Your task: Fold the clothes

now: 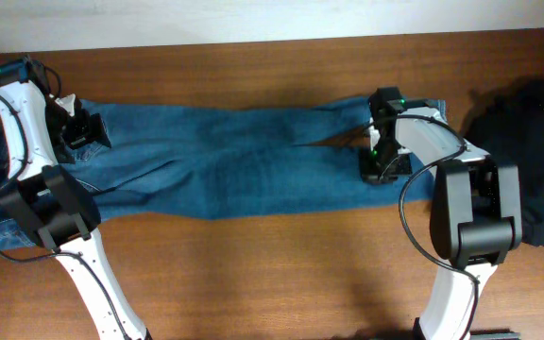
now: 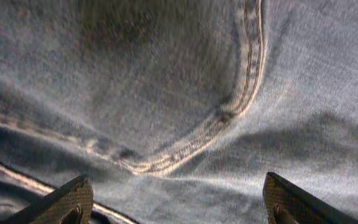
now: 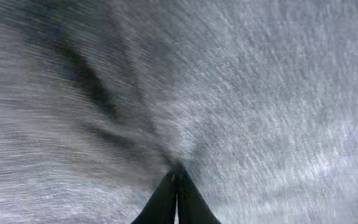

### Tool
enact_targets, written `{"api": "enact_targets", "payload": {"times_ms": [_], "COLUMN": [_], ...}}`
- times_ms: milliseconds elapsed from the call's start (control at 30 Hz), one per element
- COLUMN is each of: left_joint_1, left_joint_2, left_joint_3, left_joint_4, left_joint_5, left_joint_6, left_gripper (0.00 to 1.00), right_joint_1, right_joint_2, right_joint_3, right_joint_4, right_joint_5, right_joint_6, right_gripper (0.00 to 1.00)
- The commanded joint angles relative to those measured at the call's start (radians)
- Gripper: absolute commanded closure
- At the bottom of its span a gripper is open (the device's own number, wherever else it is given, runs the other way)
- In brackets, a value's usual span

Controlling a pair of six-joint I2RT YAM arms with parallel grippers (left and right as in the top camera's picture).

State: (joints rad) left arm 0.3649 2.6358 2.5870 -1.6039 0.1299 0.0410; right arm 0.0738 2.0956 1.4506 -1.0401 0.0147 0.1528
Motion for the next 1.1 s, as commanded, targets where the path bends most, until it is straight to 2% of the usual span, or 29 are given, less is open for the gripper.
{"api": "enact_targets", "payload": {"times_ms": [0,67,133,467,633,733,767,800,833,900,1000,1067], "left_joint_1": [-0.003,-0.002,-0.002,-0.002,-0.002,-0.002,-0.002,-0.002,-0.002,-0.002,-0.002,-0.002], "left_joint_2": [0.009,0.010,0.010,0.014,0.014,0.014,0.014,0.014,0.014,0.014,0.015,0.016], "left_joint_3": [-0.004,-0.004,-0.004,-0.004,-0.004,-0.004,-0.004,-0.004,-0.004,-0.004,-0.004,-0.004], "left_joint_4": [0.026,0.044,0.052,0.068,0.067,0.050,0.029,0.009,-0.021,-0.044,-0.061,-0.057], "left_joint_5": [-0.004,-0.004,-0.005,-0.052,-0.052,-0.049,-0.048,-0.048,-0.048,-0.048,-0.049,-0.049], "left_joint_6": [-0.002,-0.002,-0.002,-0.003,-0.003,-0.003,-0.003,-0.003,-0.003,-0.003,-0.003,-0.004], "left_gripper": [0.08,0.08,0.01,0.01,0.01,0.01,0.01,0.01,0.01,0.01,0.02,0.11], "right_joint_1": [-0.022,-0.056,-0.082,-0.289,-0.344,-0.329,-0.315,-0.310,-0.293,-0.269,-0.236,-0.213], "right_joint_2": [0.043,0.043,0.043,0.043,0.043,0.043,0.043,0.043,0.043,0.043,0.043,0.043], "right_joint_3": [-0.053,-0.053,-0.053,-0.053,-0.053,-0.052,-0.051,-0.051,-0.049,-0.041,-0.008,0.028], "right_joint_4": [-0.070,-0.078,-0.075,-0.040,-0.045,-0.063,-0.076,-0.080,-0.087,-0.094,-0.116,-0.141], "right_joint_5": [0.166,0.166,0.166,0.158,0.056,0.003,-0.015,-0.019,-0.036,-0.070,-0.083,-0.083], "right_joint_6": [0.121,0.145,0.145,0.145,0.140,0.109,0.109,0.109,0.101,0.087,0.087,0.087], "right_gripper": [0.93,0.94,0.94,0.96,0.95,0.82,0.67,0.60,0.37,0.14,0.11,0.11]}}
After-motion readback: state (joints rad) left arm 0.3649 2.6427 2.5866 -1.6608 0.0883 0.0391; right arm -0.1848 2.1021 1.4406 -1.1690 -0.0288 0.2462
